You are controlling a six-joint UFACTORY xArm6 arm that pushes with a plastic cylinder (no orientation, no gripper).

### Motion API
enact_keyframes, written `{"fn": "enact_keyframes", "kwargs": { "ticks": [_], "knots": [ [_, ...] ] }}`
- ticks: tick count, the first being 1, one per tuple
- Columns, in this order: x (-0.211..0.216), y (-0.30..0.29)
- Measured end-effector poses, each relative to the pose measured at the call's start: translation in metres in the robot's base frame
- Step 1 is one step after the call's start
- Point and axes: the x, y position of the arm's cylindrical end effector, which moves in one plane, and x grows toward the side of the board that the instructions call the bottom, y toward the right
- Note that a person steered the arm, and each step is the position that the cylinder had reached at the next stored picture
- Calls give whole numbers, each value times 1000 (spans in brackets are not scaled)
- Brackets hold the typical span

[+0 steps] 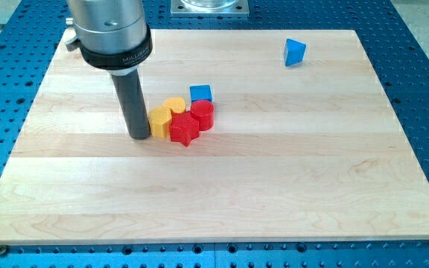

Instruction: Place the green circle top left to the heart

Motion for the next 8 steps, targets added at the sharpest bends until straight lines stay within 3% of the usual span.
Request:
{"fn": "enact_keyframes", "kwargs": {
  "ticks": [1, 2, 4, 5, 7, 8],
  "knots": [
    [-15, -33],
    [-77, -72],
    [-155, -106],
    [-168, -90],
    [-104, -58],
    [-146, -57]
  ]
}}
